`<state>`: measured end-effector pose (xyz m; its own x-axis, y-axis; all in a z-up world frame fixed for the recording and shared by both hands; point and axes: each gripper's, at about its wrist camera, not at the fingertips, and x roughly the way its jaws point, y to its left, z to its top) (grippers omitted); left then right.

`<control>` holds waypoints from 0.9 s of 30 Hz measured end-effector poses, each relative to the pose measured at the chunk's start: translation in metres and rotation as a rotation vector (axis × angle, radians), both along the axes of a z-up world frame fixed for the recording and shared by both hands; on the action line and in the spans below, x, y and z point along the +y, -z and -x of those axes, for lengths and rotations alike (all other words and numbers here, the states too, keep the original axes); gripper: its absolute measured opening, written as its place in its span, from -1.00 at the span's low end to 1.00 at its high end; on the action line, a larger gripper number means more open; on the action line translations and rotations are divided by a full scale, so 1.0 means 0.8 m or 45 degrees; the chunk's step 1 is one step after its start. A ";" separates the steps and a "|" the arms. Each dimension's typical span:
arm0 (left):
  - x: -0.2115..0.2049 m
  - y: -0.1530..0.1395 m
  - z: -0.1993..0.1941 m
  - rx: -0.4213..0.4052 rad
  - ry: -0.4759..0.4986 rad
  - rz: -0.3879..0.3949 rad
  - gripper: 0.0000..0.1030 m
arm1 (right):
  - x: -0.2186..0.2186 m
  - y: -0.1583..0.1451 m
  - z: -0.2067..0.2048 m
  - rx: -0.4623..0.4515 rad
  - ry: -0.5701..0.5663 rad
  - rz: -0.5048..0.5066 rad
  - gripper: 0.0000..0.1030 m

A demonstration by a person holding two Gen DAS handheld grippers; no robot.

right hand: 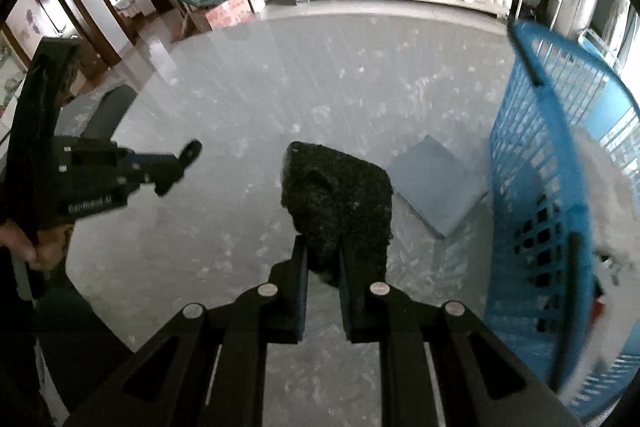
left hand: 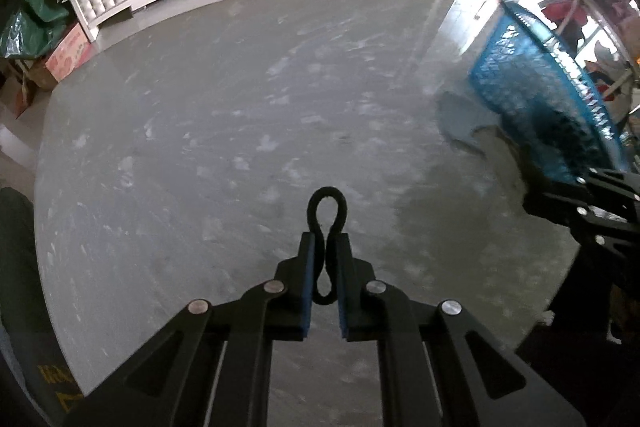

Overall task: Organize soft objects
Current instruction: 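Lift the black mat into the basket and open the right tool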

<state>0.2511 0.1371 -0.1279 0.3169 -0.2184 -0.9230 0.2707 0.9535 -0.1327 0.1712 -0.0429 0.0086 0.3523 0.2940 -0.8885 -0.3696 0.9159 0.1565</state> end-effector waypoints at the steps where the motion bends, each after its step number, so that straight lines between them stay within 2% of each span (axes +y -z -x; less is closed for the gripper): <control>1: -0.005 -0.007 0.008 -0.009 0.004 0.015 -0.84 | 0.001 -0.005 0.004 -0.011 -0.001 0.001 -0.76; 11: -0.034 -0.060 0.067 -0.098 0.020 0.031 -0.84 | -0.006 -0.069 0.040 -0.144 -0.045 -0.001 -0.76; 21: -0.053 -0.121 0.126 -0.203 0.020 0.044 -0.84 | -0.023 -0.103 0.064 -0.276 -0.051 -0.015 -0.76; 27: -0.065 -0.144 0.136 -0.248 0.012 0.049 -0.84 | -0.050 -0.120 0.060 -0.346 -0.067 -0.036 -0.76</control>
<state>0.1421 0.0852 -0.0127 0.4867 -0.2560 -0.8352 0.3035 0.9461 -0.1131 0.1228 -0.0830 0.1046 0.5603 0.3418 -0.7545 -0.4489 0.8908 0.0703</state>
